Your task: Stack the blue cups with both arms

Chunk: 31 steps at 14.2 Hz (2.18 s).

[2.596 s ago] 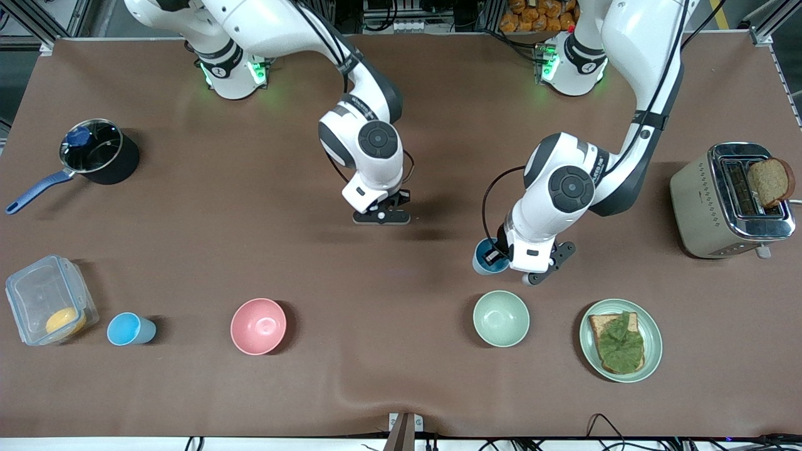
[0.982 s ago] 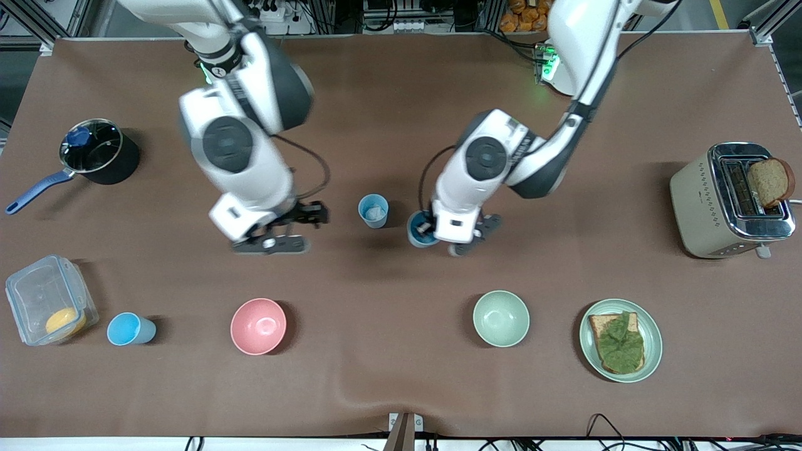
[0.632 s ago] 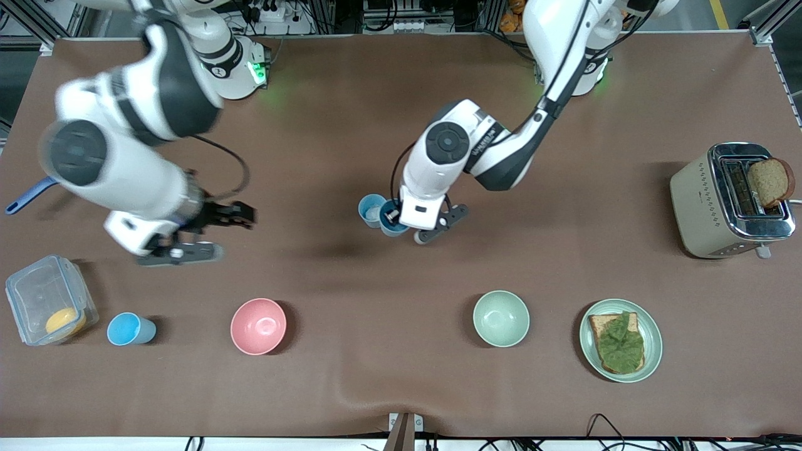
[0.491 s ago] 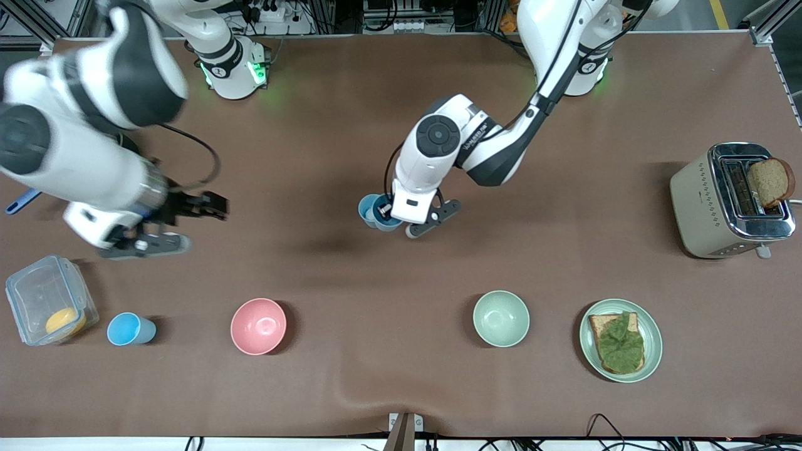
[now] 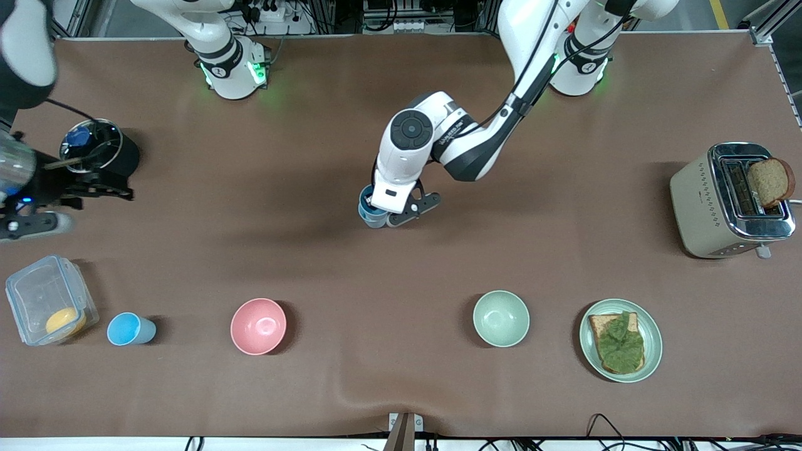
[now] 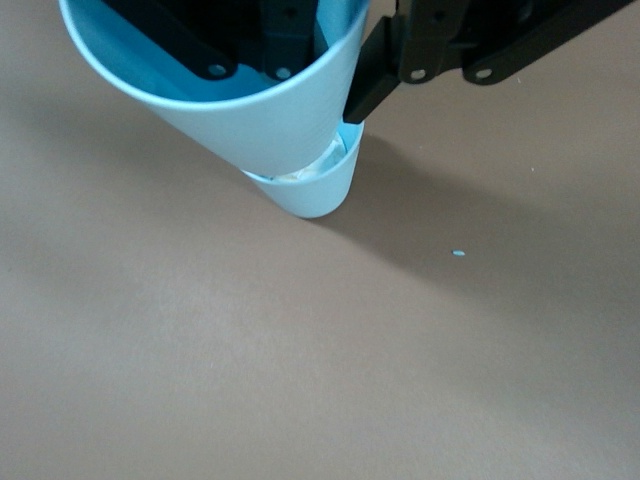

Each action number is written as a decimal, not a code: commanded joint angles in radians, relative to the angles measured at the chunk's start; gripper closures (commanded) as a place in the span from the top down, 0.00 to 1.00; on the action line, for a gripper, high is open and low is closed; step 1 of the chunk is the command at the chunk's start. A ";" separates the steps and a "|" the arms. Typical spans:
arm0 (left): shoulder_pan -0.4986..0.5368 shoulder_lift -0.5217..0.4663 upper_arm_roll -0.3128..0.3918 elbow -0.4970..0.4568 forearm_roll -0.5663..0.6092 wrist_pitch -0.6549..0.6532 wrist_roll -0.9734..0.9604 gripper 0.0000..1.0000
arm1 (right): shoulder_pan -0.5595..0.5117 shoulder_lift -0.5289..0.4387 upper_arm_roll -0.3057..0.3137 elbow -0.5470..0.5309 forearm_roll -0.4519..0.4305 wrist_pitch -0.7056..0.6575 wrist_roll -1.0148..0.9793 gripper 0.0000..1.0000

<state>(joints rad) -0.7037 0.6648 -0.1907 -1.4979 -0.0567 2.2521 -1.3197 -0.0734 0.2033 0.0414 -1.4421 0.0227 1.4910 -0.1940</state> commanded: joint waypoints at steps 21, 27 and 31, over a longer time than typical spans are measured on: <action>0.045 -0.122 0.141 0.059 0.258 0.048 -0.010 1.00 | 0.023 -0.217 -0.060 -0.251 0.005 0.147 -0.042 1.00; 0.315 -0.244 0.149 0.056 0.259 -0.195 0.182 1.00 | 0.024 -0.217 -0.058 -0.247 0.008 0.140 -0.050 1.00; 0.444 -0.289 0.146 0.047 0.244 -0.267 0.355 1.00 | 0.024 -0.217 -0.057 -0.248 0.010 0.132 -0.048 1.00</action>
<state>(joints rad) -0.3054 0.4149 -0.0291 -1.4171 0.1768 2.0042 -1.0100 -0.0586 -0.0016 -0.0079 -1.6932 0.0223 1.6393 -0.2311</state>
